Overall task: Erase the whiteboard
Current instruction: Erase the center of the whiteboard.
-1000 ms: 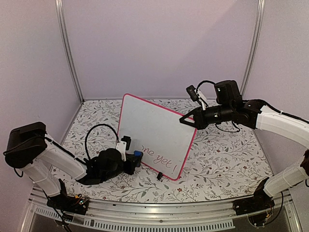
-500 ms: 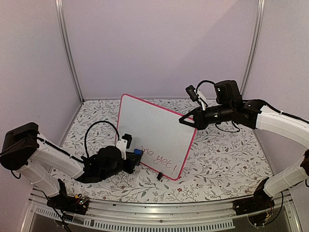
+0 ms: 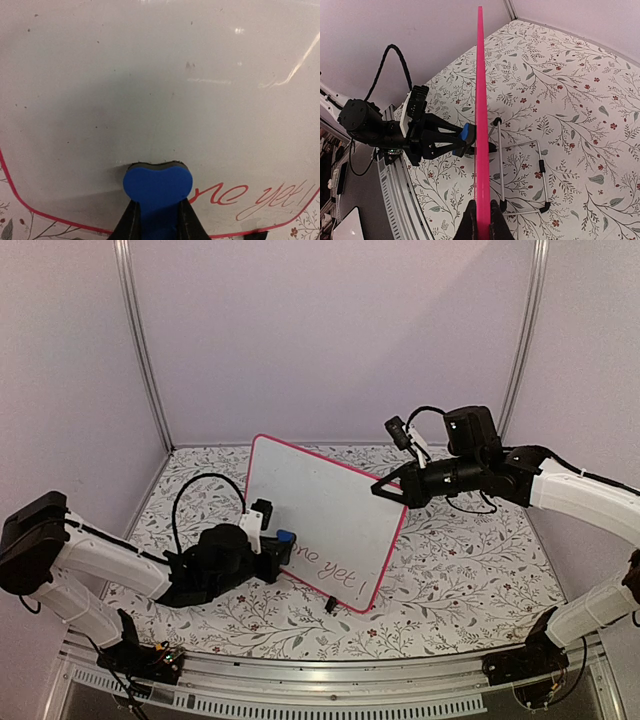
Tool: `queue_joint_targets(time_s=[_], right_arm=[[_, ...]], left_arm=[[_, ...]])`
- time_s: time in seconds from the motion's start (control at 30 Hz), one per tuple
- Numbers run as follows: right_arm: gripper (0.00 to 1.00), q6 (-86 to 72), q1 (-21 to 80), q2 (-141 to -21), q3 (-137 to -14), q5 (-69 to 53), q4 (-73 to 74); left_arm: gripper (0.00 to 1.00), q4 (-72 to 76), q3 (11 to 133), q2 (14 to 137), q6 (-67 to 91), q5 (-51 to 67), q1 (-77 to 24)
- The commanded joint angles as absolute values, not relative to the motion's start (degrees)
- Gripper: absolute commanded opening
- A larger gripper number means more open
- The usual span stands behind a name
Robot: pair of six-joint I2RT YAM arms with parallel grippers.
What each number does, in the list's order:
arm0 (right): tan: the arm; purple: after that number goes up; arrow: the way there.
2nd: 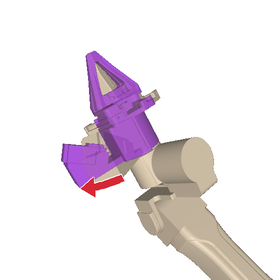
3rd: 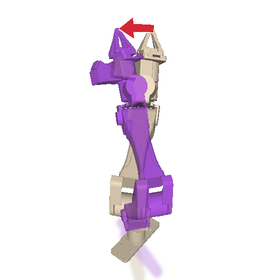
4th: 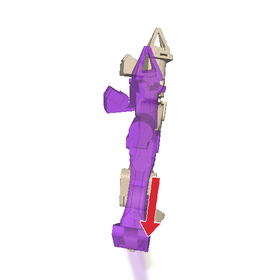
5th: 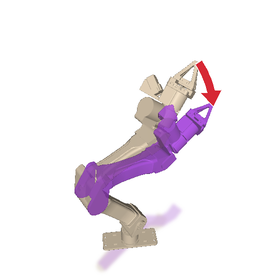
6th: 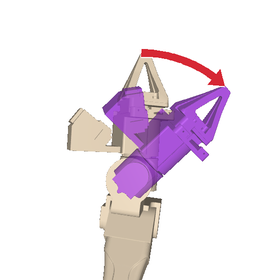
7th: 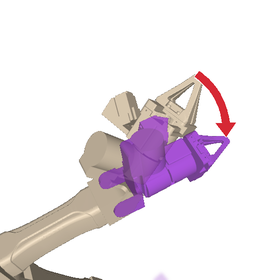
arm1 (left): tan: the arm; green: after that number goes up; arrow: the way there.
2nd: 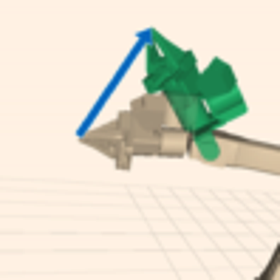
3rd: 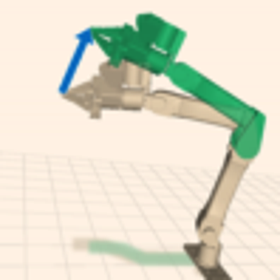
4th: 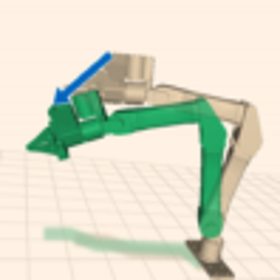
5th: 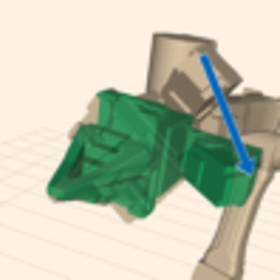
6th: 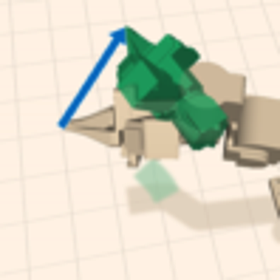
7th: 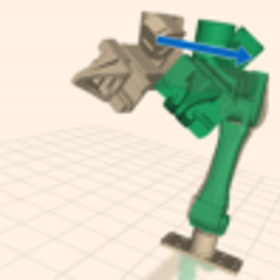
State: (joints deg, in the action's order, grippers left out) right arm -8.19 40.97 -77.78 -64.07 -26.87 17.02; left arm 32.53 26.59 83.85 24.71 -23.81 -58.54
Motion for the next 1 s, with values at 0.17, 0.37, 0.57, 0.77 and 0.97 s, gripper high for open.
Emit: queue_joint_targets(time_s=[0.17,0.37,0.57,0.77,0.97], right_arm=[[0.0,-4.92,42.36,-78.67,-63.03,-29.62,21.53],[0.0,-4.91,42.36,-78.93,-63.07,-29.62,21.45],[0.0,-4.92,42.36,-78.79,-63.04,-29.62,21.54],[0.0,-4.92,42.36,-78.8,-63.09,-29.62,21.53],[0.0,-4.92,42.36,-78.7,-63.09,-29.62,21.53]], left_arm=[[0.05,35.22,25.65,87.67,26.01,-22.06,-58.33],[0.05,36.83,23.49,89.49,28.19,-22.23,-59.81],[0.04,37.34,22.05,90.32,29.6,-22.5,-61.0],[0.05,37.55,21.68,92.31,30.67,-23.01,-62.64],[0.04,37.46,21.25,92.69,31.86,-24.11,-63.97]])
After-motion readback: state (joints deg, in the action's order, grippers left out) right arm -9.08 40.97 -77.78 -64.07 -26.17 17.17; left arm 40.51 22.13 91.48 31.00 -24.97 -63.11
